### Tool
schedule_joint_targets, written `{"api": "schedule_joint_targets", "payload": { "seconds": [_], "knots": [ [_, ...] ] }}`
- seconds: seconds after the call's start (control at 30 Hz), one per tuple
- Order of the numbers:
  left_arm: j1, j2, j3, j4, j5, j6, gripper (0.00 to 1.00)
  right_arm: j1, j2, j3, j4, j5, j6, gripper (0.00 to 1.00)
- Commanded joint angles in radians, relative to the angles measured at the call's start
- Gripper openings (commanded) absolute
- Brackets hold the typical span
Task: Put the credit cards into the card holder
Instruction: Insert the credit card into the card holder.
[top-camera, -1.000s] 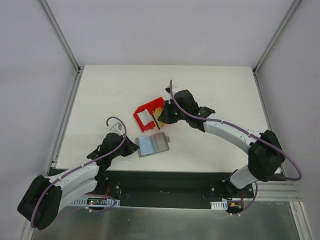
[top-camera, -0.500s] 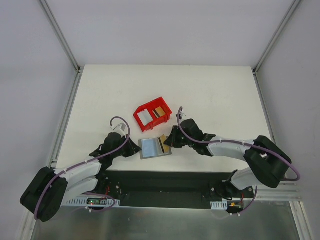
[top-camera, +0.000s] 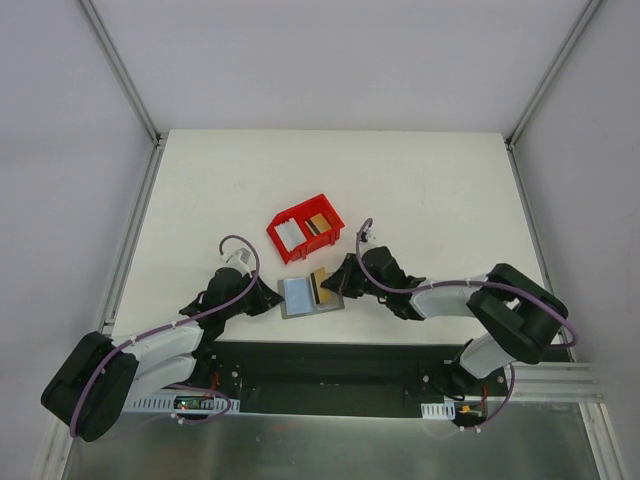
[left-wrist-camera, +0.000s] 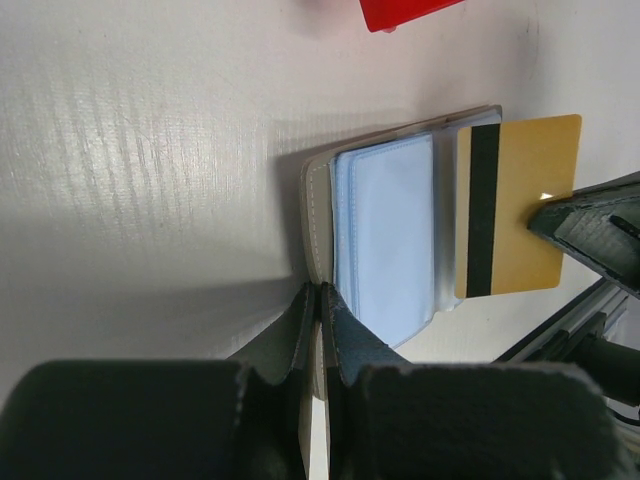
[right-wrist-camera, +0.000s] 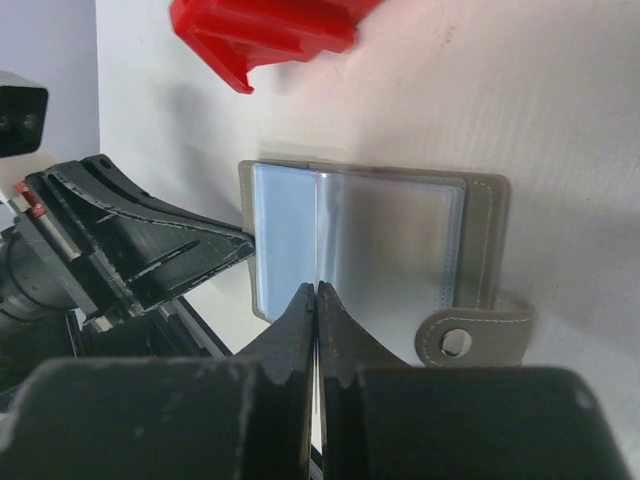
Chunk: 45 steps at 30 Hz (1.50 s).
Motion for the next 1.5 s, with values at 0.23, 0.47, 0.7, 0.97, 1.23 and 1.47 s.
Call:
{"api": "schedule_joint_targets", "payload": {
  "seconds": [0.23, 0.47, 0.7, 0.97, 1.23, 1.47],
  "knots": [
    [0.004, 0.003, -0.023, -0.005, 0.005, -0.007, 0.0, 0.038, 0.104, -0.043, 0.192, -0.002, 0.082, 0.01],
    [0.004, 0.006, -0.021, -0.005, 0.004, -0.007, 0.0, 0.055, 0.147, -0.043, 0.223, 0.005, 0.092, 0.01],
    [0.004, 0.009, -0.023, -0.003, 0.005, -0.005, 0.0, 0.054, 0.178, -0.04, 0.251, 0.028, 0.099, 0.0],
    [0.004, 0.009, -0.029, -0.003, 0.013, -0.002, 0.0, 0.014, 0.158, -0.027, 0.246, 0.038, 0.08, 0.0],
    [0.004, 0.004, -0.032, 0.004, 0.012, -0.014, 0.0, 0.038, 0.201, -0.017, 0.283, 0.015, 0.117, 0.0],
    [0.004, 0.012, -0.032, 0.03, 0.007, -0.039, 0.0, 0.109, 0.222, -0.055, 0.355, 0.098, 0.192, 0.01]
  ]
}}
